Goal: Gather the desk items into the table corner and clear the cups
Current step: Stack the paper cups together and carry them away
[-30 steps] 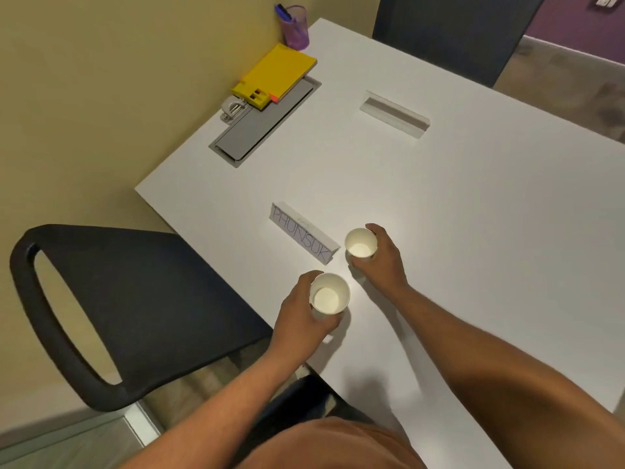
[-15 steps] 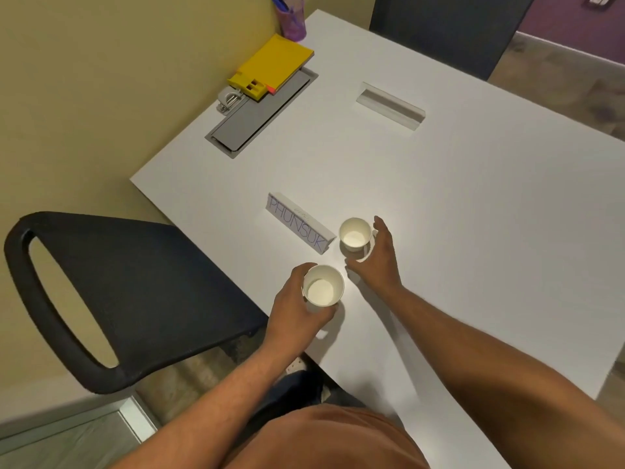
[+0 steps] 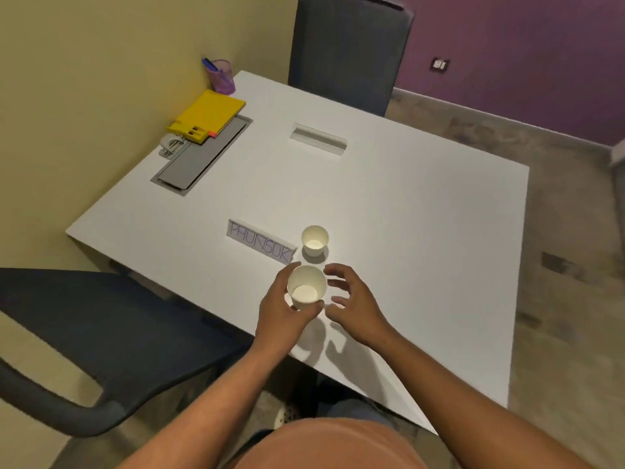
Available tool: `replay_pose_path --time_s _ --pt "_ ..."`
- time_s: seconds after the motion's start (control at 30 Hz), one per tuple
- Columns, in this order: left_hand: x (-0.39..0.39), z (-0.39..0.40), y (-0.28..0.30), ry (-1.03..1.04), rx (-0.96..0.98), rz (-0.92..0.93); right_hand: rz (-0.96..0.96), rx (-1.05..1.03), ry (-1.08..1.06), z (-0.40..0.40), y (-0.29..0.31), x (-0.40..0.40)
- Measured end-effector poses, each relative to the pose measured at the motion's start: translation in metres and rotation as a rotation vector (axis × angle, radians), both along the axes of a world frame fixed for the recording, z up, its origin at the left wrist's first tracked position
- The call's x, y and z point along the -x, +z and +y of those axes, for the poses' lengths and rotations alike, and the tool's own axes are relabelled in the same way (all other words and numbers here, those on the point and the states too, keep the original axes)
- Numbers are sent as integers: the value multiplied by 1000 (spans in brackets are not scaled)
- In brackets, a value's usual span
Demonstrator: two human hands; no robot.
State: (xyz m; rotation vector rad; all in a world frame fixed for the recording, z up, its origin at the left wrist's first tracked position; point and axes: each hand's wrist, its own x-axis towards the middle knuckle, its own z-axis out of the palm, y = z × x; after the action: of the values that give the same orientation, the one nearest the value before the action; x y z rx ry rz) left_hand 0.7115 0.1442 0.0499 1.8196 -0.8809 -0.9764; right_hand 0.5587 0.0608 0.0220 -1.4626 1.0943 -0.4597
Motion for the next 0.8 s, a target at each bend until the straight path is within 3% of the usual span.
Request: replay_pose_path --time_s 0.13,0.33,0.53,0.8 --pt "27 12 3 -154 22 146 63 59 6 43 31 29" --pt "101 32 17 -455 64 324 113 169 -407 108 49 94" --pt "180 52 30 -629 25 429 61 222 -721 171 66 169" --pt "291 77 43 -779 5 356 29 269 -937 232 71 265"
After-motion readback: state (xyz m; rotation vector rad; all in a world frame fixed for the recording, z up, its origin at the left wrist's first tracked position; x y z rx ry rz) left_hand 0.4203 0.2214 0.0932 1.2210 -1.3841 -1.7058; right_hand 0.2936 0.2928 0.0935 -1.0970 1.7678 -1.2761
